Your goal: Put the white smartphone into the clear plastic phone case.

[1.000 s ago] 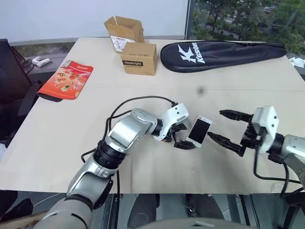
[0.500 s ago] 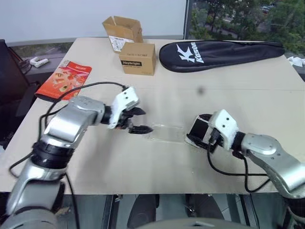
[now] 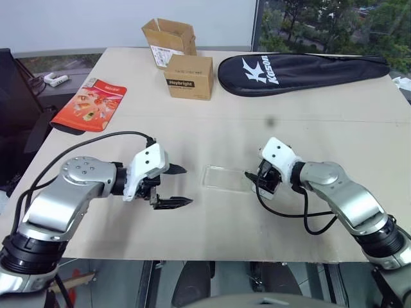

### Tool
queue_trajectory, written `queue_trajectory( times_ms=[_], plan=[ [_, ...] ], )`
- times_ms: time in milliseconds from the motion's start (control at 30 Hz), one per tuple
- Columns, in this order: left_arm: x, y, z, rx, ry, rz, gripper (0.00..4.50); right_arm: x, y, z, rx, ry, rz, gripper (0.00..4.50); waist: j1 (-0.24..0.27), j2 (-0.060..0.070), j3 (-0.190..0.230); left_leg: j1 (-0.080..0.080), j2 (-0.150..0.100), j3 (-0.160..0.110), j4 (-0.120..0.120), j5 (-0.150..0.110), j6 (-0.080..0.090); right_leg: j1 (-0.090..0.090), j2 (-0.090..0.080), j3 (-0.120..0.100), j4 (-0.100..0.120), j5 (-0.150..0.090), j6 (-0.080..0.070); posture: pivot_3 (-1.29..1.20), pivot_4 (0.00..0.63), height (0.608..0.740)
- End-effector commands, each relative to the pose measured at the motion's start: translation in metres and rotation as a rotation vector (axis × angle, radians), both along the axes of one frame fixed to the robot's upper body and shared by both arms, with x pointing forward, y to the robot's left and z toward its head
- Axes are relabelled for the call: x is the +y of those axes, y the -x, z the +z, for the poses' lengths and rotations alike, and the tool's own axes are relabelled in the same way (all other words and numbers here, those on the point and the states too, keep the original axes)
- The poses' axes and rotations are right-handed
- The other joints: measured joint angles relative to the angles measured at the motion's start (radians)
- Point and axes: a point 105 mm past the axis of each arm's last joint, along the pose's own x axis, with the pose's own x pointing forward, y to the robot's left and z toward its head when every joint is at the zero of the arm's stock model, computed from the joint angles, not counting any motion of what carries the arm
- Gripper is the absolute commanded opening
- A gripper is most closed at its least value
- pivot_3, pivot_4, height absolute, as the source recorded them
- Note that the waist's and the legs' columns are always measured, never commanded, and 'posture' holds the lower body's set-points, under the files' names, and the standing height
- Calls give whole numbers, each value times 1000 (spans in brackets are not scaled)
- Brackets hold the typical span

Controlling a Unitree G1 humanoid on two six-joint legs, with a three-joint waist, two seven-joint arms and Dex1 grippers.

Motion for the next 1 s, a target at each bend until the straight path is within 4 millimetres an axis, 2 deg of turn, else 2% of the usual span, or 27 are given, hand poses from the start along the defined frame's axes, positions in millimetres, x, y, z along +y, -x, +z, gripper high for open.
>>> queue_trajectory(
  times_ms=[33, 333, 800, 900, 1000],
  plan=[
    [-2, -1, 16, -58, 22, -5, 4476, -4, -3, 8, -25, 20, -18, 4500, -1, 0, 0, 0, 0, 0, 0, 0, 0, 0, 0, 0, 0, 0, 0, 0, 150, 740],
    [-2, -4, 17, -64, 24, -1, 4476, -12, 3, 3, 24, 63, -19, 4500, -2, 0, 0, 0, 0, 0, 0, 0, 0, 0, 0, 0, 0, 0, 0, 0, 150, 740],
    [-5, -4, 16, -68, 28, 4, 4476, -6, 17, -7, 114, 133, 43, 4500, -2, 0, 0, 0, 0, 0, 0, 0, 0, 0, 0, 0, 0, 0, 0, 0, 150, 740],
    [-5, -4, 16, -69, 28, 4, 4476, -14, 18, -11, 120, 178, 33, 4500, -1, 0, 0, 0, 0, 0, 0, 0, 0, 0, 0, 0, 0, 0, 0, 0, 150, 740],
    [-6, -5, 17, -71, 37, 2, 4476, -32, 15, -15, 91, 282, 6, 4500, 2, 0, 0, 0, 0, 0, 0, 0, 0, 0, -1, 0, -1, 0, 0, 0, 150, 740]
  ],
)
